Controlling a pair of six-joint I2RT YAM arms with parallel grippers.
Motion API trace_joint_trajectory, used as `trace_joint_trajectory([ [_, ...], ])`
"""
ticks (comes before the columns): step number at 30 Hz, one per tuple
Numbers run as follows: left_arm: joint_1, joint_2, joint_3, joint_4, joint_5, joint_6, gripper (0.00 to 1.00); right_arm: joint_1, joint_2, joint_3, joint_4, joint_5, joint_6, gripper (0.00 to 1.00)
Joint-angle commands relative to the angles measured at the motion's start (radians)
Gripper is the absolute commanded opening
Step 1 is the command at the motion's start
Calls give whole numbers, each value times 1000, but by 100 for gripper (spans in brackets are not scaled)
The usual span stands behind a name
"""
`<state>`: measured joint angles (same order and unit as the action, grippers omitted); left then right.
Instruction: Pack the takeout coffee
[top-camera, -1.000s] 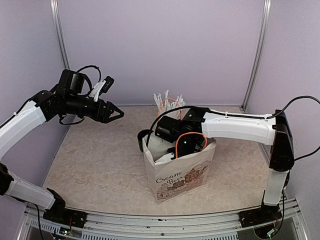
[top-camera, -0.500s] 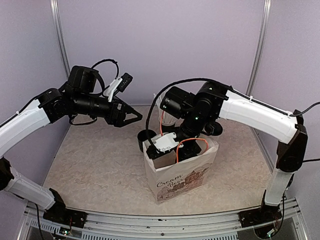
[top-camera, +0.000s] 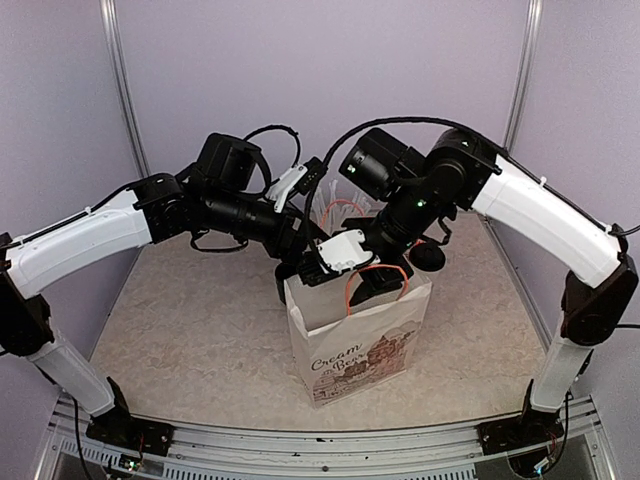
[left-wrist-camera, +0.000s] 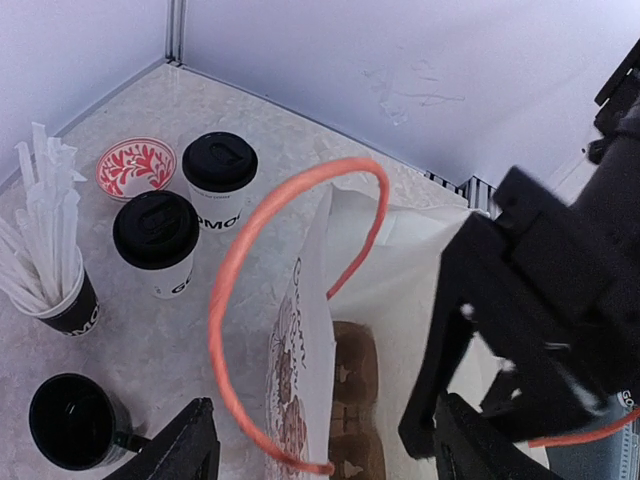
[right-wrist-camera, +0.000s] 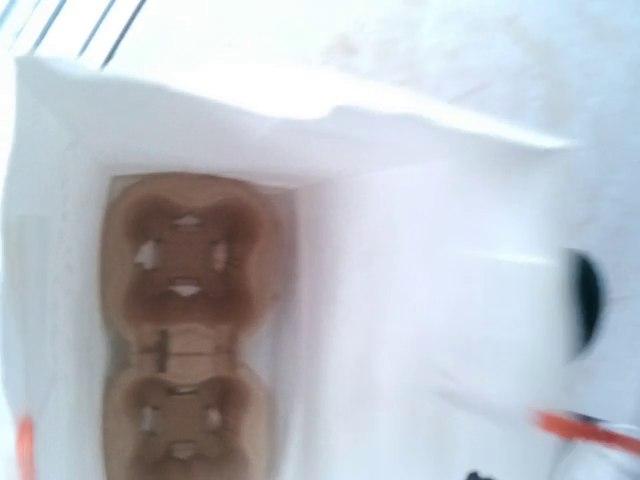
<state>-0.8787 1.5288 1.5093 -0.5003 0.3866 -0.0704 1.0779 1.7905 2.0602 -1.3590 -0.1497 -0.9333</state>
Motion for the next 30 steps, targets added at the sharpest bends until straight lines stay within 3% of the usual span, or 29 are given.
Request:
trace_joint_trajectory([
  [1, -17, 73, 78, -15, -41, 7, 71, -1, -65, 94, -18, 15, -22, 61],
  [5, -17, 117, 109, -31, -34, 15, 59, -24, -91, 157, -18, 1, -22, 61],
  [10, -17, 142, 160, -44, 1, 39, 20, -170, -111, 258, -13, -107, -22, 61],
  [14, -16, 142, 171, -48, 21, 60, 0, -256, -125, 239, -1, -186, -6, 61],
  [19, -7, 134, 181, -59, 11, 67, 0, -309, -135, 196, 17, -180, 5, 60],
  [23, 2, 101, 186, -76, -7, 89, 0, -473, -168, 87, 136, -218, 22, 62],
  [25, 5, 88, 186, -86, -19, 98, 0, -573, -185, 8, 205, -259, 40, 71],
  [26, 7, 81, 184, -89, -21, 102, 0, -621, -190, -35, 248, -274, 56, 83],
  [28, 9, 77, 184, -97, -18, 105, 0, -698, -192, -112, 284, -311, 73, 97],
  [30, 10, 79, 186, -103, -4, 106, 0, -754, -196, -203, 339, -326, 87, 99],
])
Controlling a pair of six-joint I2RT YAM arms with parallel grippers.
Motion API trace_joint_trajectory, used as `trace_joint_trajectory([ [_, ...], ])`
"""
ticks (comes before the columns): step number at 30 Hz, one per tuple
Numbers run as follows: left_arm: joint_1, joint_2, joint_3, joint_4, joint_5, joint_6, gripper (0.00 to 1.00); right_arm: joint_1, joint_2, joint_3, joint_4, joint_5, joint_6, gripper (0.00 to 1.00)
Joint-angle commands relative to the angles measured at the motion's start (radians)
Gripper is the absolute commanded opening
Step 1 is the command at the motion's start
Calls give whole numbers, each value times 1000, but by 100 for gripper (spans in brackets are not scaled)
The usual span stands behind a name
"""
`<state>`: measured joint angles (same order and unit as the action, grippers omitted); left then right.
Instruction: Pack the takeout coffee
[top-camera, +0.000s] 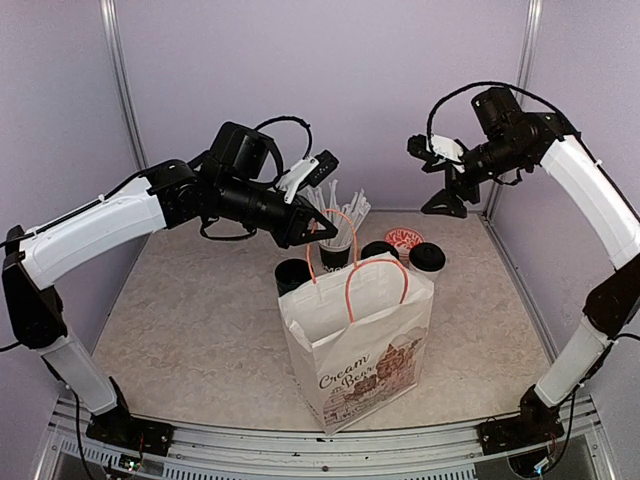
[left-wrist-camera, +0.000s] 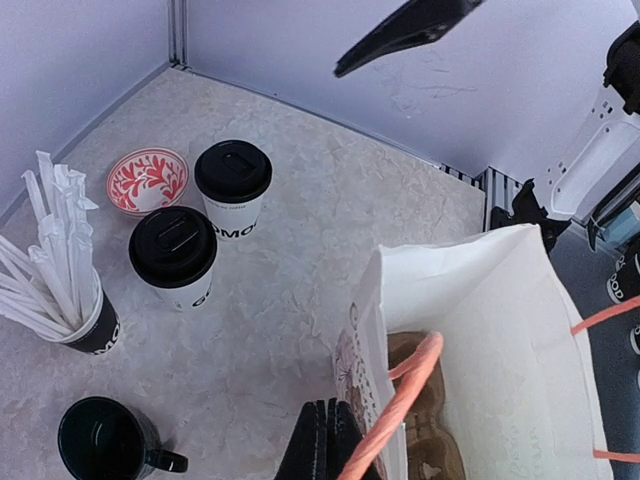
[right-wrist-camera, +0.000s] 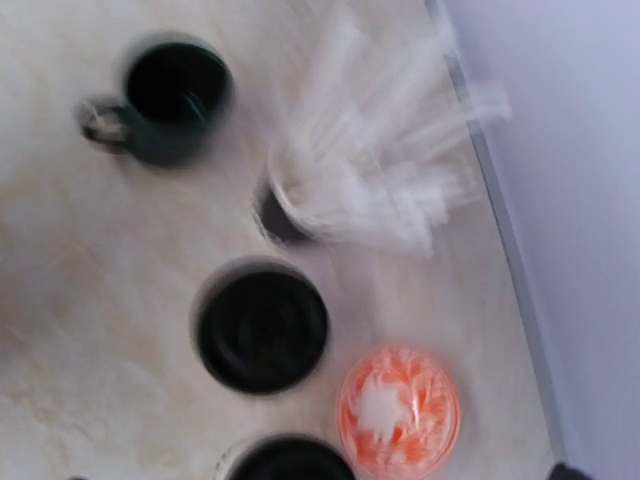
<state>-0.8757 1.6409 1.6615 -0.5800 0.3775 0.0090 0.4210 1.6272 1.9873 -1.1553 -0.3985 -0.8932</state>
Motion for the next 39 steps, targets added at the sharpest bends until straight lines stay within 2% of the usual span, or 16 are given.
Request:
trace_joint_trajectory([
  [1, 8, -31, 38, -25, 10, 26, 0, -118, -31, -170, 165, -63, 56, 99],
  [4, 6, -20, 63, -37, 19, 26, 0, -156, 23, -210, 177, 17, 69, 98],
  [7, 4, -10, 83, -45, 18, 35, 0, -203, 117, -161, 116, 46, 72, 87],
  [9, 6, -5, 93, -44, 14, 41, 0, -221, 168, -133, 87, 61, 72, 83],
  [19, 37, 80, 177, -93, -15, 71, 1, -228, 343, -44, -64, 0, 59, 88],
  [22, 49, 113, 213, -117, -31, 75, 9, -228, 378, -19, -98, -8, 65, 94],
  [25, 53, 133, 223, -126, -66, 77, 25, -224, 395, -14, -115, 3, 67, 98],
  [28, 54, 137, 223, -127, -82, 74, 36, -216, 402, -16, -123, 21, 66, 99],
  [39, 56, 95, 154, -113, -85, 60, 44, -179, 426, -21, -120, 102, 55, 99],
])
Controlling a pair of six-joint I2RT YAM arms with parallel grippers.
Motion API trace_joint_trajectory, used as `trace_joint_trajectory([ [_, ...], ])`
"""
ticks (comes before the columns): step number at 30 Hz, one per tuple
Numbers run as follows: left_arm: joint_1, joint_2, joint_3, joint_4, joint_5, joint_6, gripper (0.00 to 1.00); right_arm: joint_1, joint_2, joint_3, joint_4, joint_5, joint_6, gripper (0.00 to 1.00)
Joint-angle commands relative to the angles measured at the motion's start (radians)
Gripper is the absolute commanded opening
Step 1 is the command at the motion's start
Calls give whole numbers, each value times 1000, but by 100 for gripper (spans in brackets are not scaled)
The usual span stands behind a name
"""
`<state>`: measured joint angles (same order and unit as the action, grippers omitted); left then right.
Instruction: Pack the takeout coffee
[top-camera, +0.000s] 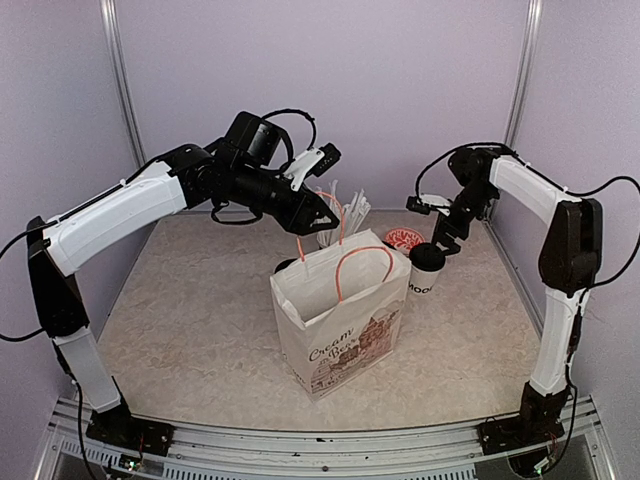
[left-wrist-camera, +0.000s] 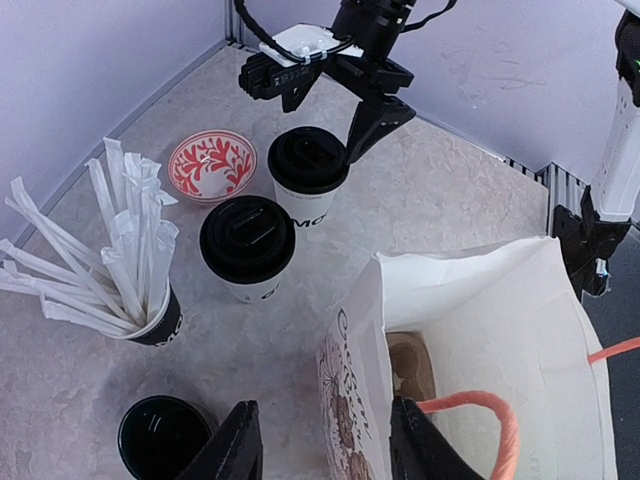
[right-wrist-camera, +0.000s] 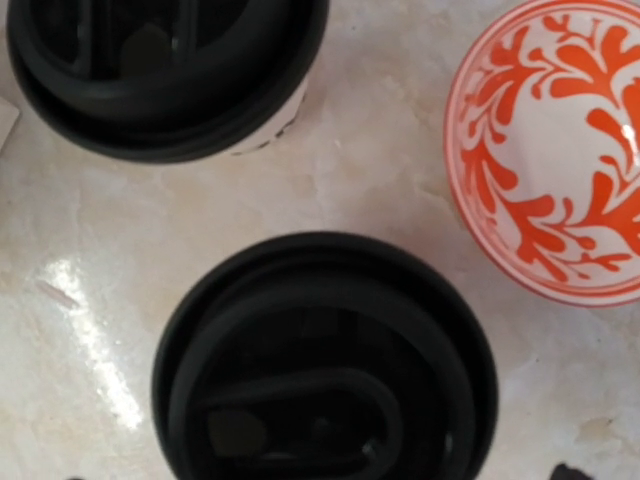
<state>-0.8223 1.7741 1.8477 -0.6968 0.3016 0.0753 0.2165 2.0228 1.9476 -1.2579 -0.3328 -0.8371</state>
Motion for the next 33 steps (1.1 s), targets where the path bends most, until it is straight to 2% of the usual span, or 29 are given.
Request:
trace_joint_trajectory([
  [1, 2, -43, -37, 5, -9, -8, 45, 30, 34, 23, -15, 46, 2, 99],
  [6, 0, -55, -59, 14, -10, -13, 46, 49, 62, 50, -15, 76, 4, 97],
  [13, 2, -66, -68, 17, -12, -11, 47, 63, 96, 86, -61, 89, 1, 79],
  [16, 3, -68, -71, 20, -10, -12, 47, 67, 97, 73, -63, 103, 1, 76],
  [33, 3, -84, -103, 29, -12, -18, 48, 85, 90, 23, -58, 135, 6, 81],
])
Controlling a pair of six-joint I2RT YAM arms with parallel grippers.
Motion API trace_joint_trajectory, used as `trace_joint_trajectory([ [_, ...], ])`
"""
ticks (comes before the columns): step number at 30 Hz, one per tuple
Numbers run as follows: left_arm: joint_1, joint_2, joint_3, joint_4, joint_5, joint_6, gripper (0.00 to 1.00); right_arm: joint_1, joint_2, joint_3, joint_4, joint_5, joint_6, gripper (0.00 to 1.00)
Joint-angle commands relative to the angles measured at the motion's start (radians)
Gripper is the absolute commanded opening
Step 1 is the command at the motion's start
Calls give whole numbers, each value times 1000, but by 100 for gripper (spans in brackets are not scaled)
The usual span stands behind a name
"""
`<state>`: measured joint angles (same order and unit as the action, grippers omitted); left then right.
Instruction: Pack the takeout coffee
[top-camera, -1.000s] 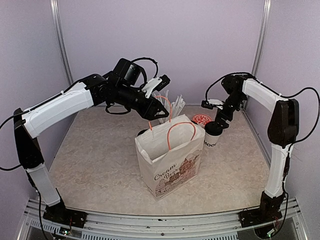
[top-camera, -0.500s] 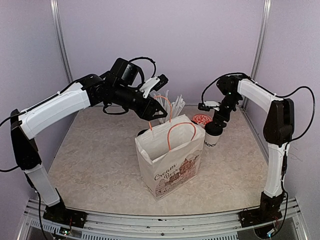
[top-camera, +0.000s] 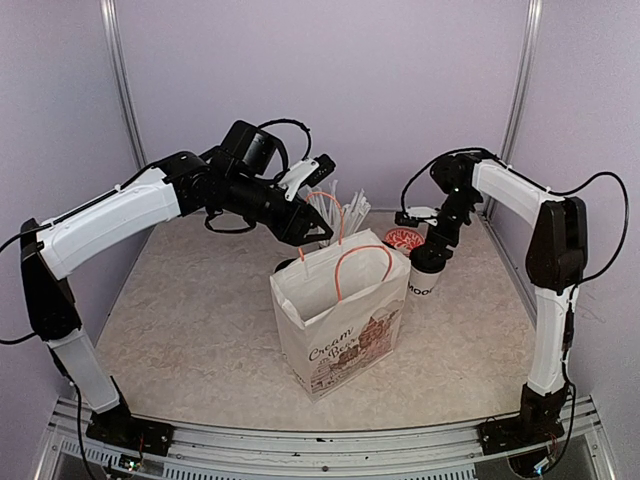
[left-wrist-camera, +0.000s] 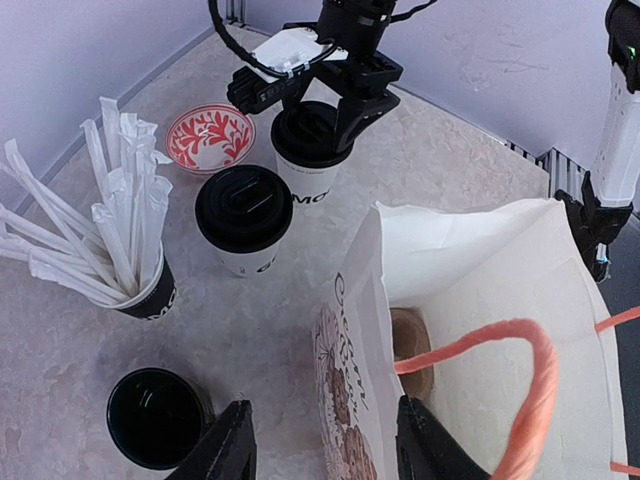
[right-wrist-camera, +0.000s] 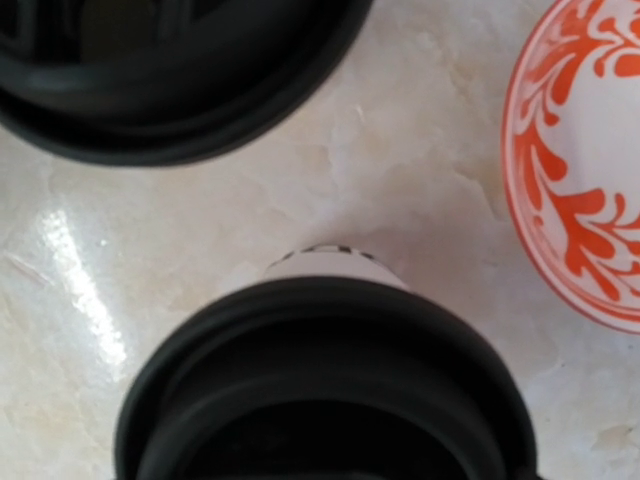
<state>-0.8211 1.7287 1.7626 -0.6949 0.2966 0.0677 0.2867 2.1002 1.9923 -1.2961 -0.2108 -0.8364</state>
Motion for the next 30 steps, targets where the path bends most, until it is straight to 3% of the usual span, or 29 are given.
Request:
trace_joint_trajectory([
  [1, 2, -40, -20, 27, -7, -10, 48, 14, 11, -28, -19, 16, 5, 81],
  [6, 2, -41, -23, 29, -6, -11, 48, 17, 7, -50, -10, 28, 12, 78],
  [11, 2, -50, -22, 25, -20, -15, 50, 20, -16, -54, -26, 29, 28, 66],
  [21, 2, -131, -91, 17, -98, -63, 60, 20, -232, -67, -50, -29, 51, 59],
  [30, -19, -174, -162, -34, -88, -142, 61, 33, -378, 142, -54, -215, 43, 56],
])
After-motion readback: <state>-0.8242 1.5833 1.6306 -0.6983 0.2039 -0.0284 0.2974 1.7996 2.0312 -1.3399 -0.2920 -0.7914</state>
